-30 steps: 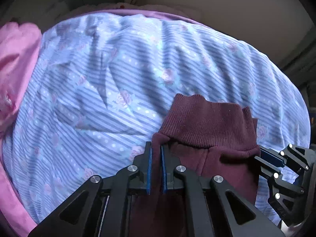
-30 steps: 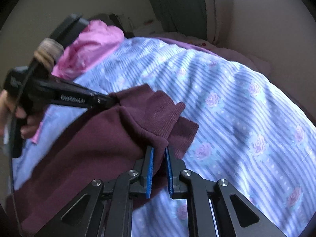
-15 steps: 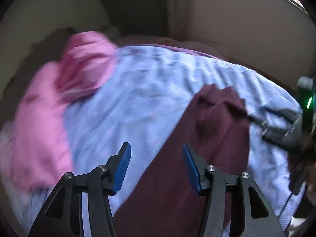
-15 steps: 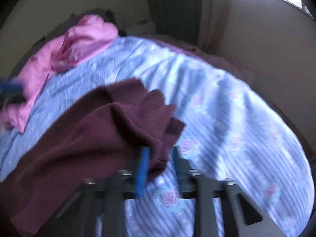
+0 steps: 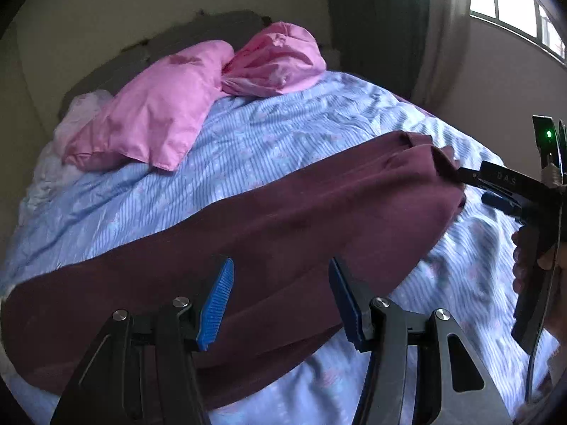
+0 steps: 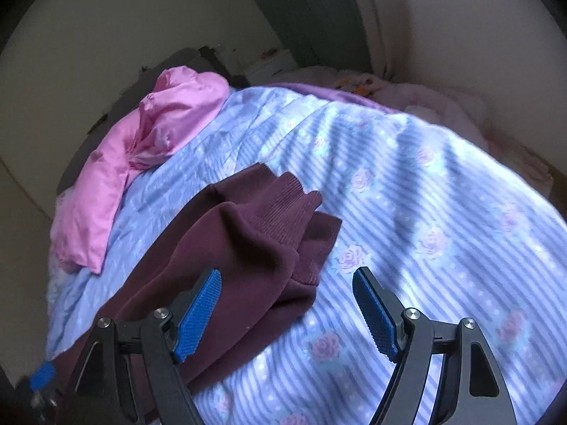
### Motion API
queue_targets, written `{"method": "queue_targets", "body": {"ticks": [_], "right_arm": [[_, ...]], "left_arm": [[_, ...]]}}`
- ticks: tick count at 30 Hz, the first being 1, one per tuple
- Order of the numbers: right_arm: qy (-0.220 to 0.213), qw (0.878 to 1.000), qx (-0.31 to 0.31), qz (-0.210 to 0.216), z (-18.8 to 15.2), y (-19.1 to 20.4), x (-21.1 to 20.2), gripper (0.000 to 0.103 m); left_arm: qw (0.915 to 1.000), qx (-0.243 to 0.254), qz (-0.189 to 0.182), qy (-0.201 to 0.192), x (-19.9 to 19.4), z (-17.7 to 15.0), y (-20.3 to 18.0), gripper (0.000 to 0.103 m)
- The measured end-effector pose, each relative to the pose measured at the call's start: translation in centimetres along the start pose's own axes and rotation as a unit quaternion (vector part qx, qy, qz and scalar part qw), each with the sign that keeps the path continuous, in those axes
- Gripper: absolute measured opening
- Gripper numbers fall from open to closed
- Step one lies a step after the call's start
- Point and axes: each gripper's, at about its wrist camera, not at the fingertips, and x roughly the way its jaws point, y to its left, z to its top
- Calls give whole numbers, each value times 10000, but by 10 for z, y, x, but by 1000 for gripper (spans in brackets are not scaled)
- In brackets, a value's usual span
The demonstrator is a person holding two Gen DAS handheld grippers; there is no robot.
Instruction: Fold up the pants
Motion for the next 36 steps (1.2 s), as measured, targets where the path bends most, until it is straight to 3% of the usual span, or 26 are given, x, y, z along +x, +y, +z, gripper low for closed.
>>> {"method": "queue_targets", "body": {"ticks": [2,5,8,13,17,22,29,30,31,34,36], "right_arm": [[118,9997,127,172,0,-5,11,77],[268,9977,371,500,1,-15,27,77],[443,9919,739,937,0,-23,40,77],[483,9867,906,1260,1,-25,52,78],[636,9798,1137,1518,4,-30,61,80],[744,9752,1076,1785,3,-29,63,96],[854,9749,1240,1643,14,-19,75,96],[870,9745,1310,1604,16,-18,77,91],[854,9752,1340,1542,18,-18,79,74],[989,9822,1105,1156,21,-13,84,38],[973,9838,986,1134,22,-12,76,29]], "left_arm": [[9997,-32,230,-104,6,1,-11,43],[9988,-430,88,-231,20,13,-15,35],[9975,-524,100,-457,32,29,-20,31],[9961,-700,-71,-526,57,56,-19,17],[9945,-986,-232,-260,86,66,-20,13],[9928,-1037,-440,411,120,46,-35,8],[9928,-1075,-341,401,131,17,-44,8],[9924,-1113,-347,397,132,14,-43,7],[9923,-1118,-353,393,132,12,-43,8],[9943,-920,-309,435,133,15,-46,8],[9957,-713,-343,485,133,20,-46,8]]}}
